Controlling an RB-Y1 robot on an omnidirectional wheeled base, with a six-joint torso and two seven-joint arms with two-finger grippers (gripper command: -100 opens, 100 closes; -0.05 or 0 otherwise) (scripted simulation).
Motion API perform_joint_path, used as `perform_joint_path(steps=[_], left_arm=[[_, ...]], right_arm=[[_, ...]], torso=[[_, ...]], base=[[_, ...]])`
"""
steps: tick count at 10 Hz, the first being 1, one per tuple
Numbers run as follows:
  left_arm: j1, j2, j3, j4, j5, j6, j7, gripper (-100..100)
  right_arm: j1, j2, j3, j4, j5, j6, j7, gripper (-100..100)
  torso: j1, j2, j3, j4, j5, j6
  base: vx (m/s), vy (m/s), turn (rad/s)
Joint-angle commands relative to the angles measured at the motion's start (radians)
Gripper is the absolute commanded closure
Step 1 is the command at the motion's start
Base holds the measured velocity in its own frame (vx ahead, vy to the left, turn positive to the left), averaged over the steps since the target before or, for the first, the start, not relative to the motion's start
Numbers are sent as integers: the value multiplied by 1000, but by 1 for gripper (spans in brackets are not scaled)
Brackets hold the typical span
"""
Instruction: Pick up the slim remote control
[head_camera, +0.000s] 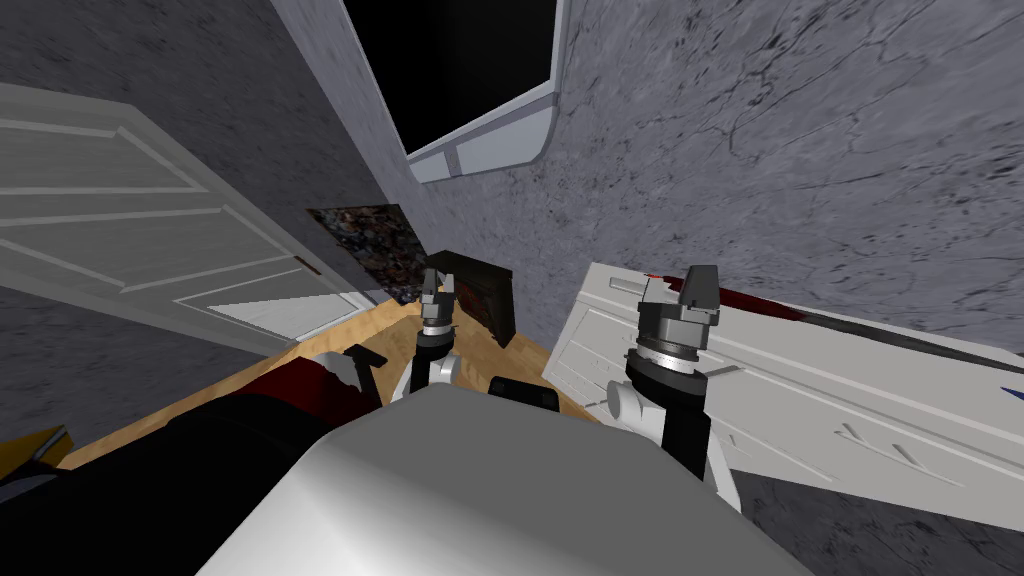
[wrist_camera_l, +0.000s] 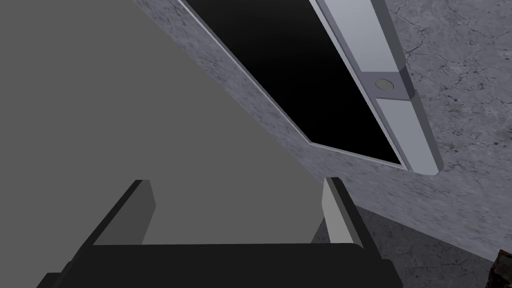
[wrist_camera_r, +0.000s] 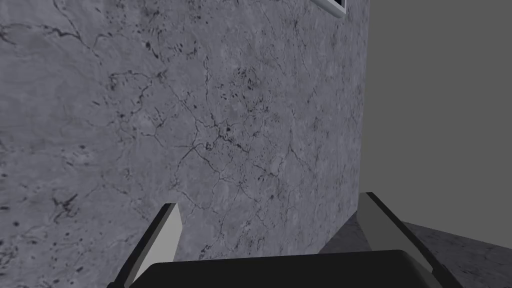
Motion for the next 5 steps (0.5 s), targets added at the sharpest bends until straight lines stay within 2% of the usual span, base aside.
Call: perform_joint_path(steps=[1, 5], left_arm=[[0, 0, 0, 0, 0, 0, 0, 0], [0, 0, 0, 0, 0, 0, 0, 0]], right_arm=[[1, -48, -10, 9, -1, -7, -2, -100], [2, -163, -48, 47, -4, -36, -11, -100]], torso=[[0, 0, 0, 0, 0, 0], [0, 1, 1, 0, 0, 0]], base=[[-6, 1, -24], [-15, 3, -28]])
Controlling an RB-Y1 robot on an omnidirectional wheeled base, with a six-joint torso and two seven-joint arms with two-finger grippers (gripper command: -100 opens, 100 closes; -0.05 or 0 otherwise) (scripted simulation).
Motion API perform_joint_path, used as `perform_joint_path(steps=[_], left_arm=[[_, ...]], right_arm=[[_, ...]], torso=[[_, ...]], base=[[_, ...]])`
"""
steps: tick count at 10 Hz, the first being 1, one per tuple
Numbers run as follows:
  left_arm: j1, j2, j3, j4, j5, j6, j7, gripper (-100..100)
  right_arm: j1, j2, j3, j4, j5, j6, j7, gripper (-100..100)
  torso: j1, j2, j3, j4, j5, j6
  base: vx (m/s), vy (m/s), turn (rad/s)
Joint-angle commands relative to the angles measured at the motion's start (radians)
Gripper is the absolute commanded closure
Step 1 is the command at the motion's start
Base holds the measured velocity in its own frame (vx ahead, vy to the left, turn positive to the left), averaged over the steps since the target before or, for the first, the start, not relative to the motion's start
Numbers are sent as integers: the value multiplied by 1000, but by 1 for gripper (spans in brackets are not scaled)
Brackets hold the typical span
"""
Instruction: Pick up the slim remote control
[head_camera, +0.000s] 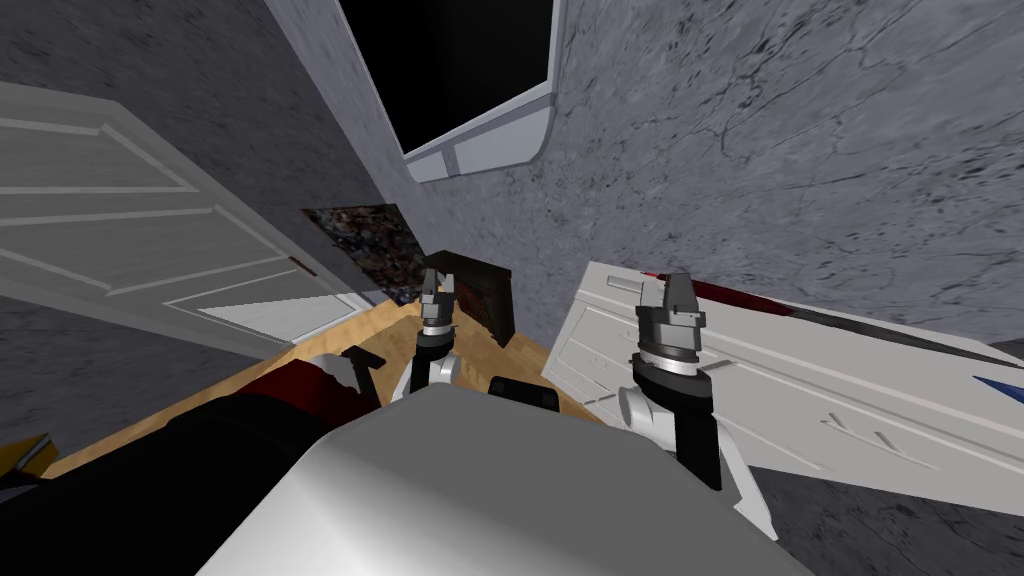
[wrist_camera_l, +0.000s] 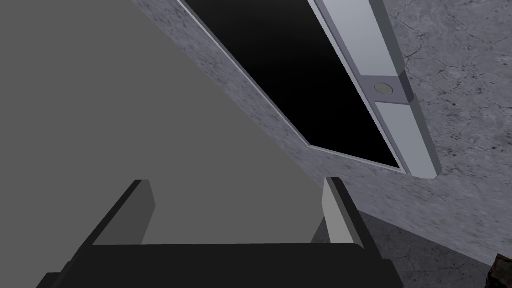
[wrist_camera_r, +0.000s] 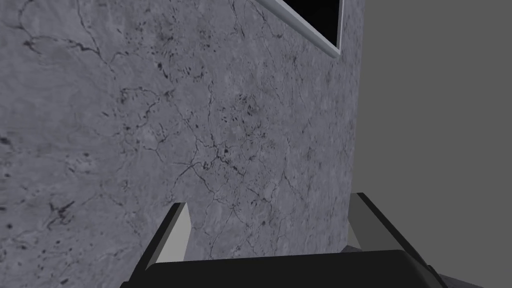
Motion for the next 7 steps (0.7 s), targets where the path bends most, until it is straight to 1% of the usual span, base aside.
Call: perform_joint_path(steps=[1, 2, 3, 4, 5, 6, 7], left_arm=[[0, 0, 0, 0, 0, 0, 0, 0], [0, 0, 0, 0, 0, 0, 0, 0], [0, 0, 0, 0, 0, 0, 0, 0], [0, 0, 0, 0, 0, 0, 0, 0], [0, 0, 0, 0, 0, 0, 0, 0], [0, 0, 0, 0, 0, 0, 0, 0], [0, 0, 0, 0, 0, 0, 0, 0]], right_arm=[[1, -31, -7, 7, 0, -8, -2, -100], [2, -71, -25, 26, -1, -21, -6, -100], [2, -83, -25, 26, -1, -21, -6, -100], [3, -121, -45, 46, -2, -36, -11, -100], [3, -138, -45, 46, -2, -36, -11, -100], [4, -175, -67, 70, -3, -54, -16, -100], [4, -198, -67, 70, -3, -54, -16, -100]], torso=[[0, 0, 0, 0, 0, 0], [0, 0, 0, 0, 0, 0], [0, 0, 0, 0, 0, 0], [0, 0, 0, 0, 0, 0], [0, 0, 0, 0, 0, 0], [0, 0, 0, 0, 0, 0], [0, 0, 0, 0, 0, 0]], base=[[-10, 2, -19], [-16, 4, -40], [-16, 3, -20], [-17, 4, -36], [-15, 4, -23], [-18, 4, -43], [-16, 5, -22]])
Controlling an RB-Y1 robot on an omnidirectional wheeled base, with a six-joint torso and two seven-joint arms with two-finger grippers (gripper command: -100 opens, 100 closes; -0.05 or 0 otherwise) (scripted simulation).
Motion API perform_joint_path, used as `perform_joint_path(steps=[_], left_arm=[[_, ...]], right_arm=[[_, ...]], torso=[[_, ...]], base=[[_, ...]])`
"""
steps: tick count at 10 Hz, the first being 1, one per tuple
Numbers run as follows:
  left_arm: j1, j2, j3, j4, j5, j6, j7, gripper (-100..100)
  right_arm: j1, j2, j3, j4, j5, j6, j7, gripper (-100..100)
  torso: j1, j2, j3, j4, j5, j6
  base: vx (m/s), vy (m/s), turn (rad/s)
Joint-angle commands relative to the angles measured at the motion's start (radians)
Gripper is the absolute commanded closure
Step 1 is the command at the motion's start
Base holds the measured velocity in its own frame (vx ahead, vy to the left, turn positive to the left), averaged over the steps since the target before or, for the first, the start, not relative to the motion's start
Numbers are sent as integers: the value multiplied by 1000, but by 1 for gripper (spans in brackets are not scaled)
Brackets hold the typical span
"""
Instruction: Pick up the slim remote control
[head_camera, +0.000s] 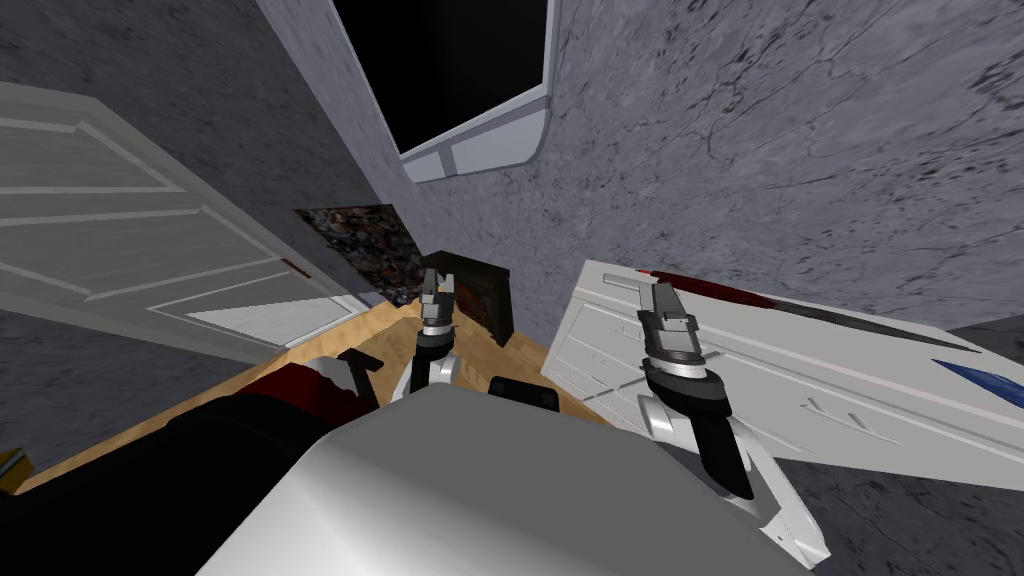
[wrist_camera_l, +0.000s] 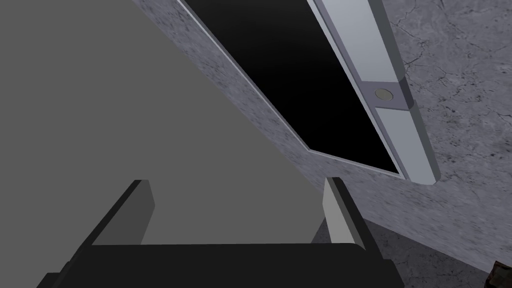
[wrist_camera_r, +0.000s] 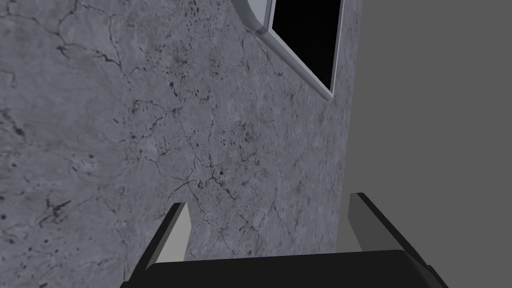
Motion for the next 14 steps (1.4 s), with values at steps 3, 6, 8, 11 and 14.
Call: perform_joint_path(steps=[3, 6, 8, 11, 14], left_arm=[[0, 0, 0, 0, 0, 0, 0, 0], [0, 0, 0, 0, 0, 0, 0, 0], [0, 0, 0, 0, 0, 0, 0, 0], [0, 0, 0, 0, 0, 0, 0, 0], [0, 0, 0, 0, 0, 0, 0, 0]], right_arm=[[6, -111, -52, 55, 1, -42, -14, -100], [9, -204, -78, 85, 2, -65, -22, -100], [13, -257, -106, 117, 4, -88, -30, -100], [18, -351, -134, 152, 7, -114, -40, -100], [24, -438, -163, 188, 11, -140, -50, -100]], torso=[[0, 0, 0, 0, 0, 0], [0, 0, 0, 0, 0, 0], [0, 0, 0, 0, 0, 0], [0, 0, 0, 0, 0, 0], [0, 0, 0, 0, 0, 0]], base=[[-18, 6, -39], [-19, 5, -36], [-9, 1, -20], [-18, 5, -38], [-10, 4, -22]])
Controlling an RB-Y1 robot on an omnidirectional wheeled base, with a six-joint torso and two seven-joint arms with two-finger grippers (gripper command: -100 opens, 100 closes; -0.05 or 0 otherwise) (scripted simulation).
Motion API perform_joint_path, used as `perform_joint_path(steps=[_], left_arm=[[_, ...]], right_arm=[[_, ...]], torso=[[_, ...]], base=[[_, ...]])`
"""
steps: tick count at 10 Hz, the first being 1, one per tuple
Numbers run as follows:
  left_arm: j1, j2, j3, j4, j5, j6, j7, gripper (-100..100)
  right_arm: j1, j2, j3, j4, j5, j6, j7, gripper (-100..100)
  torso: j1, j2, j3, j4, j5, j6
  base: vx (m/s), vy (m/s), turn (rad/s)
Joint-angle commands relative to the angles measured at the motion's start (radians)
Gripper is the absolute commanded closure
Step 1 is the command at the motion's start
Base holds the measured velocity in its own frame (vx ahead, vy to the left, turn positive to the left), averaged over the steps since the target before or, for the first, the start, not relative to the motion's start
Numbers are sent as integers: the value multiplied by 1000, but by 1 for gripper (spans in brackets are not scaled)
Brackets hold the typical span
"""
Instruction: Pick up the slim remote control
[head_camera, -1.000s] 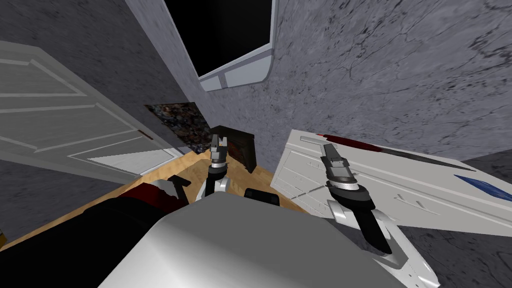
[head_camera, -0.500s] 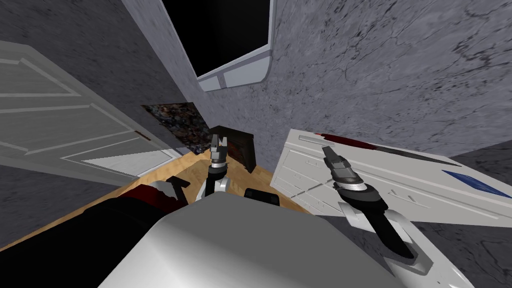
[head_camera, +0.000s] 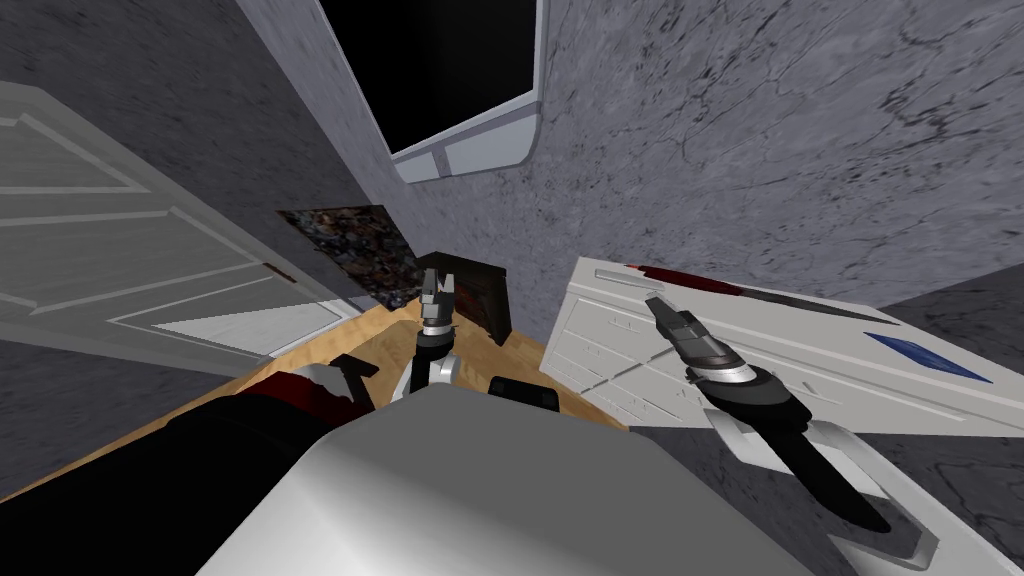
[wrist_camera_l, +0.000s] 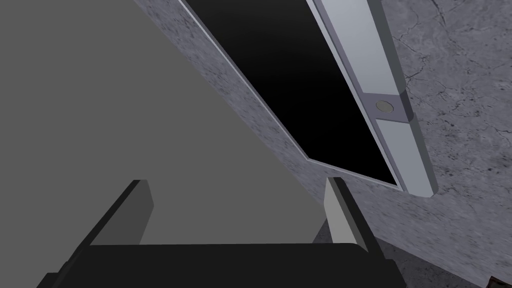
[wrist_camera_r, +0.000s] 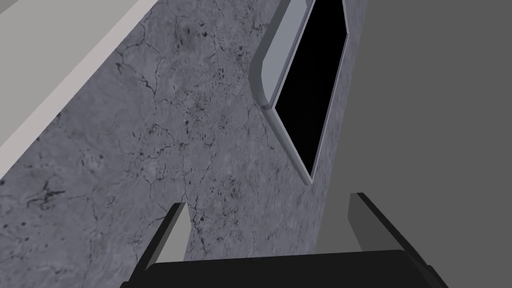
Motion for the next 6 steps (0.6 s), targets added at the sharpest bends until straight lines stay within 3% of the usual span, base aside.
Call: perform_joint_path(steps=[1, 2, 4, 5, 6], left_arm=[[0, 0, 0, 0, 0, 0, 0, 0], [0, 0, 0, 0, 0, 0, 0, 0], [0, 0, 0, 0, 0, 0, 0, 0], [0, 0, 0, 0, 0, 0, 0, 0], [0, 0, 0, 0, 0, 0, 0, 0]], right_arm=[[-1, -37, -3, 5, 1, -3, -1, -100], [6, -74, -31, 44, 6, -30, -12, -100], [6, -120, -31, 44, 6, -30, -12, -100], [13, -157, -60, 84, 12, -58, -24, -100], [13, -184, -60, 84, 12, -58, -24, -100]], torso=[[0, 0, 0, 0, 0, 0], [0, 0, 0, 0, 0, 0], [0, 0, 0, 0, 0, 0], [0, 0, 0, 0, 0, 0], [0, 0, 0, 0, 0, 0]], base=[[-7, 1, -2], [-12, 2, -42], [-9, 4, -15], [-12, 4, -41], [-14, 4, -31]])
